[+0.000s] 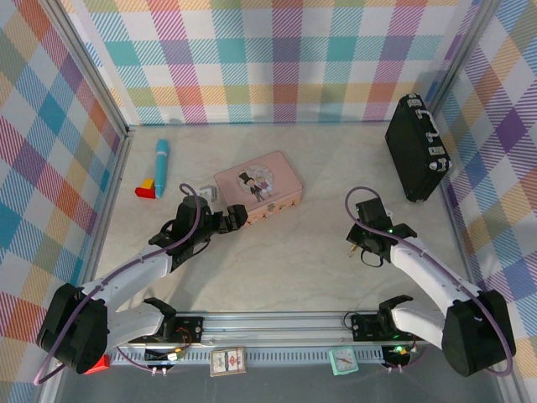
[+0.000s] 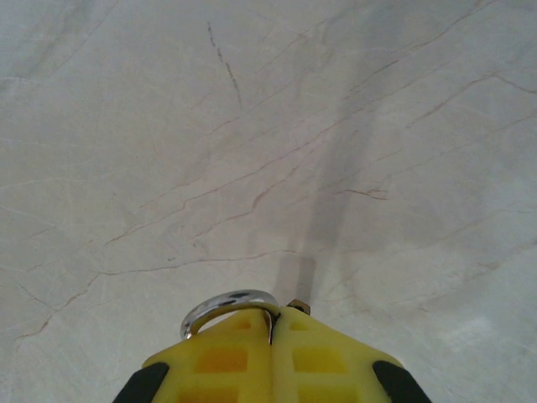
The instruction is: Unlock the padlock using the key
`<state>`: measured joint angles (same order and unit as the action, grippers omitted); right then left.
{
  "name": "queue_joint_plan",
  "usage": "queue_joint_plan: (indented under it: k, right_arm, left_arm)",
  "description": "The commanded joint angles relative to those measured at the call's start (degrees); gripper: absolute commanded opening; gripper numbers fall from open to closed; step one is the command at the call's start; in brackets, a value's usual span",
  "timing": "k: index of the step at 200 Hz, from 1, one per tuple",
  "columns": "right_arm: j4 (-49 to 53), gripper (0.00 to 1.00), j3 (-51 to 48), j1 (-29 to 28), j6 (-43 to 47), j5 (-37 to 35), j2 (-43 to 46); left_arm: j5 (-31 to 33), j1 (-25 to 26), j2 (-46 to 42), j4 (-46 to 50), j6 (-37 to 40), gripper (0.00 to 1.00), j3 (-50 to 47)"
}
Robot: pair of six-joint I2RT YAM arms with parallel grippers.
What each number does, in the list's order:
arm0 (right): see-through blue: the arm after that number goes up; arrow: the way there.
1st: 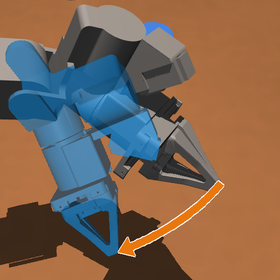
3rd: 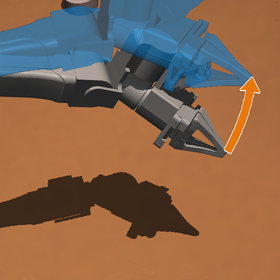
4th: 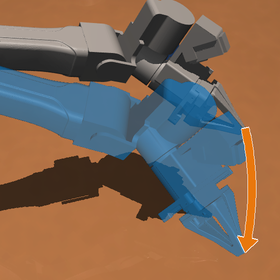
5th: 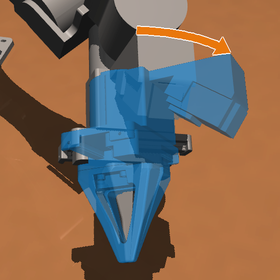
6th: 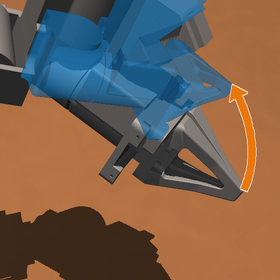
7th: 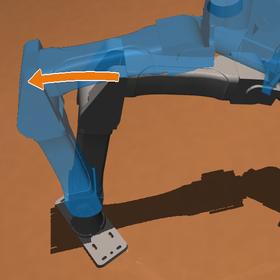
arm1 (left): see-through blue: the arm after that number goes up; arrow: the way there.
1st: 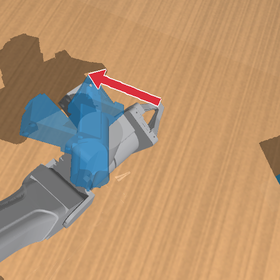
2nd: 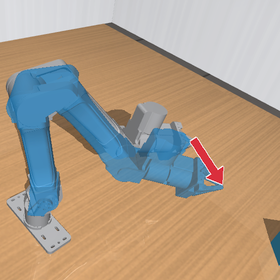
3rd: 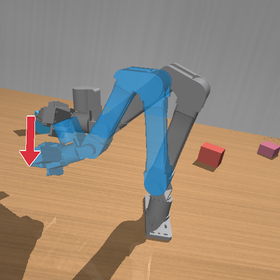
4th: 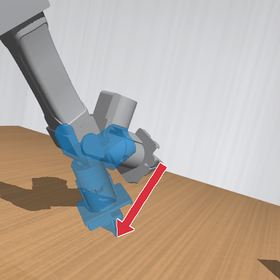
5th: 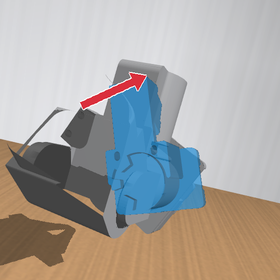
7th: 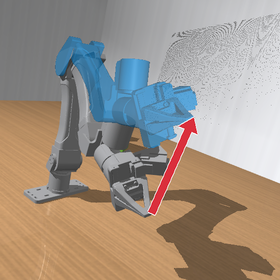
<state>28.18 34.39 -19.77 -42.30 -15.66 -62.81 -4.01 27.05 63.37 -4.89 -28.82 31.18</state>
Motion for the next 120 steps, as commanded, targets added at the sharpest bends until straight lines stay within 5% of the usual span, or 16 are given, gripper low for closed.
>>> queue_joint_plan:
  k: [1,120]
  right_arm:
    - [-3.6,0.00,0.9,0.6,1.6,1.9,-3.5]
    - [-8.9,0.00,4.0,1.4,4.1,7.1,-16.0]
  left_arm:
    - [-0.2,-0.6,0.3,-1.0,1.2,1.00,-0.4]
    - [-0.2,-0.6,-0.6,-0.7,1.3,1.00,-0.3]
